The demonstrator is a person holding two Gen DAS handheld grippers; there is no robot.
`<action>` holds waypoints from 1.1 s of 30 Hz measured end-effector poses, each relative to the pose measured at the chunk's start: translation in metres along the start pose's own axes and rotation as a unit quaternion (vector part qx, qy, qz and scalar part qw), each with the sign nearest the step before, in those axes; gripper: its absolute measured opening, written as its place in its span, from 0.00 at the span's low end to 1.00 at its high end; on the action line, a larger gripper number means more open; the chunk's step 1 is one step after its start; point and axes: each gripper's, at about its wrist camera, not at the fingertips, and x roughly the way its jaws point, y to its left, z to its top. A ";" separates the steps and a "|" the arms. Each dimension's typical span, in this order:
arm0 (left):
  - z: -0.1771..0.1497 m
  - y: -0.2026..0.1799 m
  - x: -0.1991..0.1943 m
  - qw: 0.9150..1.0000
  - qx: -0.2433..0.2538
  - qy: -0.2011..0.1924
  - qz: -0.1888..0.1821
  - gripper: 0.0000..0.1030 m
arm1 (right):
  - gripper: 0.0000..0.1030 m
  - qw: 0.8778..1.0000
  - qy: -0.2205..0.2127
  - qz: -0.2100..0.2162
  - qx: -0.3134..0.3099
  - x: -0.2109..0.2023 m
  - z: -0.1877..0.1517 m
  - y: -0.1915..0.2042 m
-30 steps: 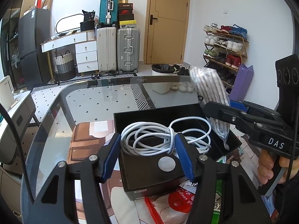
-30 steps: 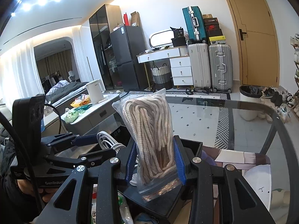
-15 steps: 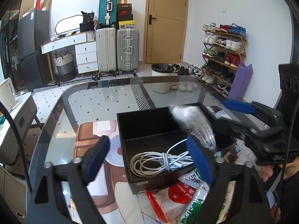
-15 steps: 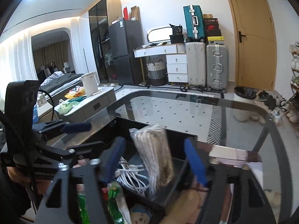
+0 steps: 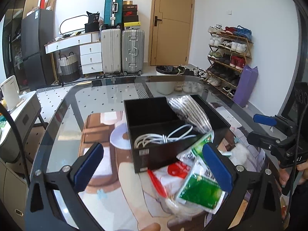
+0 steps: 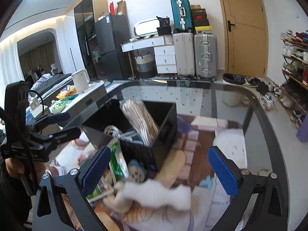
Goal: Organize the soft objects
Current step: 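Move the right gripper to the white foam block and grasp it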
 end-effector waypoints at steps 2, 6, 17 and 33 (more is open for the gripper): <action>-0.004 0.000 -0.002 1.000 0.000 0.001 -0.002 1.00 | 0.99 1.000 0.008 -0.003 0.005 -0.002 -0.008 -0.001; -0.013 0.000 -0.006 1.000 -0.002 0.004 -0.006 1.00 | 0.99 1.000 0.022 -0.006 0.019 -0.005 -0.025 -0.001; -0.024 -0.013 -0.007 0.999 0.028 0.016 -0.009 1.00 | 0.99 0.997 0.064 0.009 0.031 0.005 -0.039 -0.001; -0.039 -0.033 -0.002 0.997 0.058 0.038 -0.028 1.00 | 0.99 0.994 0.091 0.032 0.059 0.022 -0.046 -0.005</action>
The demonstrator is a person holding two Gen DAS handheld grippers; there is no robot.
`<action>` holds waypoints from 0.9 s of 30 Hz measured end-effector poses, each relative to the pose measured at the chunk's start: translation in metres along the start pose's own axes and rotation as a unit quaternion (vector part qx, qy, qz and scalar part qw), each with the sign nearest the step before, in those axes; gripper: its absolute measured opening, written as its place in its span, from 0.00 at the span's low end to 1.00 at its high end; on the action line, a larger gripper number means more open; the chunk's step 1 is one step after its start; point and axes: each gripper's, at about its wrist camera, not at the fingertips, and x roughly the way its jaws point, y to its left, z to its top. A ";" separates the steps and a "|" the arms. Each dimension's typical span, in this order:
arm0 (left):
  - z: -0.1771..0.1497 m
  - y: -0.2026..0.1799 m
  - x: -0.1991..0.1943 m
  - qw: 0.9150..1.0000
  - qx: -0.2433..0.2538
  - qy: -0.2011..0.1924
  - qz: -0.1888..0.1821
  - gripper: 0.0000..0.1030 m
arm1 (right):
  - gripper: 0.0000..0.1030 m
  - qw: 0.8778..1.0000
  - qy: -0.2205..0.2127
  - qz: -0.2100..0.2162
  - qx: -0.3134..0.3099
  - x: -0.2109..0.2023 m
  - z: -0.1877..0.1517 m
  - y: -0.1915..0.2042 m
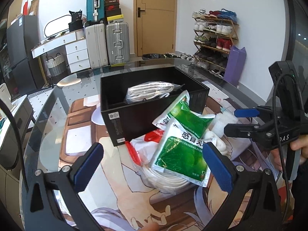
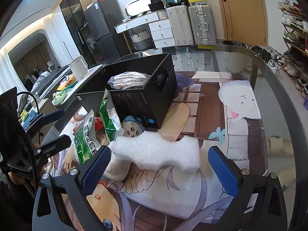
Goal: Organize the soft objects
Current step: 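Move the right gripper to the white foam block and grasp it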
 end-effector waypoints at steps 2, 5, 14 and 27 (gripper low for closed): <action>-0.001 -0.002 0.001 1.000 0.004 0.004 -0.004 1.00 | 0.99 1.000 0.001 0.004 0.002 0.000 0.000 -0.001; -0.003 -0.005 0.003 1.000 0.010 0.010 -0.007 1.00 | 0.99 1.000 0.005 0.005 0.005 0.004 -0.001 0.000; -0.005 -0.009 0.006 1.000 0.013 0.022 -0.012 1.00 | 0.99 1.000 0.014 0.004 0.016 0.013 -0.002 -0.004; -0.009 -0.023 0.012 0.998 0.037 0.038 -0.024 1.00 | 0.94 1.000 0.011 0.009 0.020 0.014 -0.001 -0.005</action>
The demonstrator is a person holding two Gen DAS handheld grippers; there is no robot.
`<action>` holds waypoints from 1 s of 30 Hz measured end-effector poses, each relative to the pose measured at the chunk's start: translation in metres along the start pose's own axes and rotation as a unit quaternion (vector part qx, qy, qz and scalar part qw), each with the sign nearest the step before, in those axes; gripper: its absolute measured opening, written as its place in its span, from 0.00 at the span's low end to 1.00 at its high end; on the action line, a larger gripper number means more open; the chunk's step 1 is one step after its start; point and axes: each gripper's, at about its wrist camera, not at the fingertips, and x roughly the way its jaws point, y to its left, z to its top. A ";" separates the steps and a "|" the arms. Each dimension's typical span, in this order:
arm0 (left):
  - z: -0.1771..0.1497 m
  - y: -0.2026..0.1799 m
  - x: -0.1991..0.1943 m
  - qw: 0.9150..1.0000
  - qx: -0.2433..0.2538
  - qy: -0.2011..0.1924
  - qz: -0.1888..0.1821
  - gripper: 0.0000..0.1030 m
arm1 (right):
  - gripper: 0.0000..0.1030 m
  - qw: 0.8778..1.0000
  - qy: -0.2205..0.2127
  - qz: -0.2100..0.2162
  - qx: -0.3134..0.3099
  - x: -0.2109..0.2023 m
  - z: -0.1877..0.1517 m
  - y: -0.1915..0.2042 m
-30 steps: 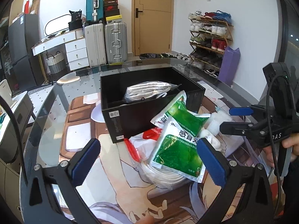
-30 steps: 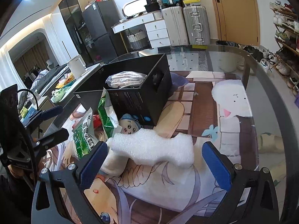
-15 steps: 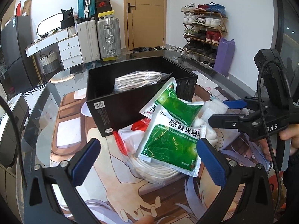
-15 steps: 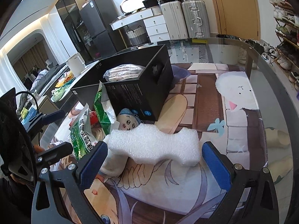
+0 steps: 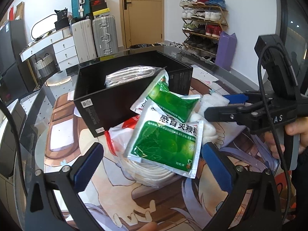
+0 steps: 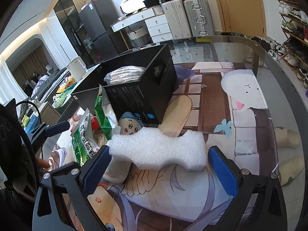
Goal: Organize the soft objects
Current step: 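Move the right gripper to the white foam block and grasp it, then grasp the green medicine packet with the left gripper while the right gripper holds the foam block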
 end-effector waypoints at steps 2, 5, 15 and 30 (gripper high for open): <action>0.000 -0.002 0.001 1.000 0.002 0.003 -0.003 1.00 | 0.89 1.000 0.001 -0.002 -0.007 -0.001 -0.001 0.002; 0.000 -0.006 0.002 1.000 0.009 0.008 -0.008 1.00 | 0.89 1.000 -0.005 0.001 -0.016 -0.004 -0.001 0.005; 0.001 -0.014 0.006 0.999 0.041 0.019 0.005 1.00 | 0.89 1.000 -0.011 0.007 -0.020 -0.009 -0.002 0.005; 0.010 -0.023 0.012 0.996 0.084 0.027 0.020 1.00 | 0.89 1.000 -0.009 0.015 -0.014 -0.011 -0.005 0.000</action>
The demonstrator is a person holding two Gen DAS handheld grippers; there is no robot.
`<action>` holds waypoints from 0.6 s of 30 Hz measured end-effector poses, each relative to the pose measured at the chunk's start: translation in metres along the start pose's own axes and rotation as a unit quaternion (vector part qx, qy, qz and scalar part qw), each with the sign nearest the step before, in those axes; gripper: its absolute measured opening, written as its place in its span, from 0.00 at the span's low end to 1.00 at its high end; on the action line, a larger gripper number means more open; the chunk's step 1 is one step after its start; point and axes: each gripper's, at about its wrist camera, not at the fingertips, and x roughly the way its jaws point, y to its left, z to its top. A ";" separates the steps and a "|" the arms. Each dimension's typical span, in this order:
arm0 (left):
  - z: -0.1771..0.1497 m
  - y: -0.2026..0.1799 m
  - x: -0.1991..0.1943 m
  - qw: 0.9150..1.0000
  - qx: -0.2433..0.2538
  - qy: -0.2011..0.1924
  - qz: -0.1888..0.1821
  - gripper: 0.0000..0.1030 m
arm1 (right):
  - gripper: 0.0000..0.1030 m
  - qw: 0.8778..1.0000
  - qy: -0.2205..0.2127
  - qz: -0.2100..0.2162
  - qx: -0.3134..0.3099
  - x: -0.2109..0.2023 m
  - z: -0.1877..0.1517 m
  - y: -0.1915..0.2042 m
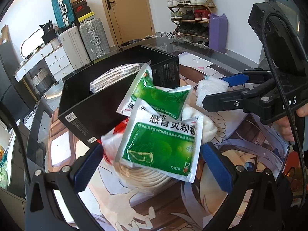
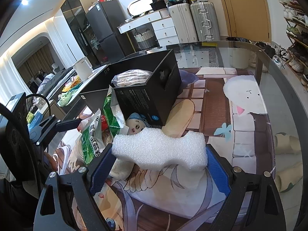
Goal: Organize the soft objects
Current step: 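Grasp the green medicine packet with the left gripper while the right gripper holds the foam block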
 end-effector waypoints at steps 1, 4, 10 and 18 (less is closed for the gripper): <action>0.001 0.000 0.000 1.000 0.003 -0.001 0.001 1.00 | 0.89 1.000 0.000 0.001 0.000 0.000 0.000 0.000; 0.004 0.000 0.001 1.000 0.010 -0.002 -0.001 1.00 | 0.89 1.000 0.001 0.002 -0.001 0.001 0.000 0.000; 0.004 -0.004 0.004 1.000 0.027 -0.001 0.009 0.98 | 0.89 1.000 0.003 0.005 -0.003 0.002 0.000 0.001; 0.002 0.003 -0.005 1.000 0.020 -0.014 -0.001 0.68 | 0.89 1.000 0.002 0.005 -0.004 0.002 0.000 0.002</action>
